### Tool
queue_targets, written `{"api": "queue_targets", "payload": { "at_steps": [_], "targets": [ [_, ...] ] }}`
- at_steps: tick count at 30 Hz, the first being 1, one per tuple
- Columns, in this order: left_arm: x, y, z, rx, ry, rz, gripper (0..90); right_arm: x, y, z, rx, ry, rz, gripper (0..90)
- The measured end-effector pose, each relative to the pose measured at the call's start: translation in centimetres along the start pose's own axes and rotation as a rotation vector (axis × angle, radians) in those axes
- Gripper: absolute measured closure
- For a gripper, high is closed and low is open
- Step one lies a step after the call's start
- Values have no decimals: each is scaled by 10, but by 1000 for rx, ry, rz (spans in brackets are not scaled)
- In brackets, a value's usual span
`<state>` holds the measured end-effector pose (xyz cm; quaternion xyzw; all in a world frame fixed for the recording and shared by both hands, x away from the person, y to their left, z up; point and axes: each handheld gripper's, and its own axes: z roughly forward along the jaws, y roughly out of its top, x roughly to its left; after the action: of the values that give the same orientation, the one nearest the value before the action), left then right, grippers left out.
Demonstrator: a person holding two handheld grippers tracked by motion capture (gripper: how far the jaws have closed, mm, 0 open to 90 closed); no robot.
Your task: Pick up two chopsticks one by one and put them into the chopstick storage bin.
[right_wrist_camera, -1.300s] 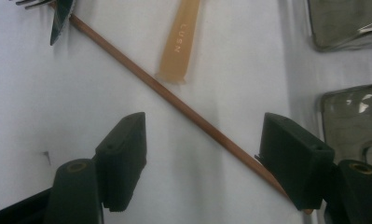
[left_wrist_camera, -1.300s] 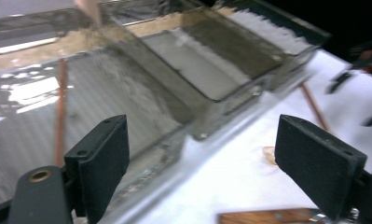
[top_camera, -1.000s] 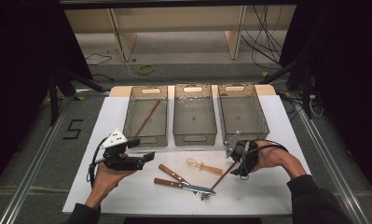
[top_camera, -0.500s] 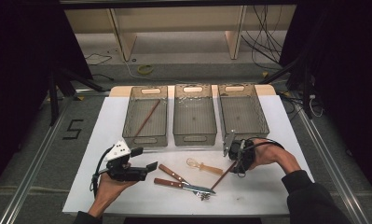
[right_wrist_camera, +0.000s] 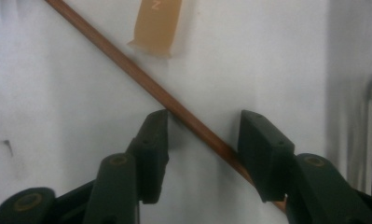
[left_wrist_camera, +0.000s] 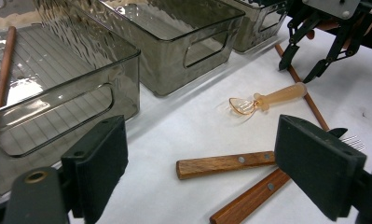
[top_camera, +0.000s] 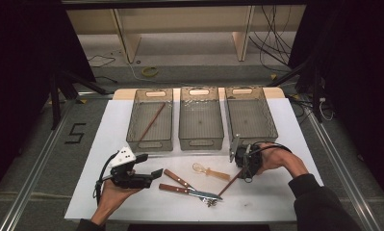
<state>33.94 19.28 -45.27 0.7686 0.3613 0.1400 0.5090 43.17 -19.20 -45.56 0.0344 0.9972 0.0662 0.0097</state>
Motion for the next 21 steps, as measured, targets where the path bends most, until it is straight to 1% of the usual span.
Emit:
{"api": "queue_targets", "payload": {
  "at_steps": [1,2,3,5,8,9,11,12,13,14,16,19,21],
  "targets": [
    [0,0,0,-2,0,0,168,1,0,0,7,2,-5,552],
    [0,0,0,-2,0,-2,168,3,-1,-1,18,2,2,565],
    [0,0,0,3,-2,2,167,4,-1,-1,31,5,-3,580],
    [0,-1,1,5,-2,1,168,7,-3,-2,36,6,-19,609],
    [0,-1,2,14,-4,0,168,12,-5,-3,76,13,-28,646],
    [0,-1,2,16,-6,0,168,13,-6,-3,73,12,-44,656],
    [0,-1,2,16,-6,-1,168,16,-8,-4,93,18,-48,674],
    [0,-1,2,15,-5,0,168,17,-9,-4,96,17,-57,684],
    [0,-1,2,14,-5,1,168,20,-9,-4,104,19,-56,691],
    [0,-1,2,12,-5,-2,168,20,-10,-4,105,19,-70,699],
    [0,-1,2,14,-7,1,168,23,-11,-4,114,22,-73,711],
    [-1,-1,2,19,-10,2,168,26,-13,-4,112,24,-94,726],
    [0,-1,3,14,-21,-12,169,29,-14,-5,123,26,-96,737]
  ]
}}
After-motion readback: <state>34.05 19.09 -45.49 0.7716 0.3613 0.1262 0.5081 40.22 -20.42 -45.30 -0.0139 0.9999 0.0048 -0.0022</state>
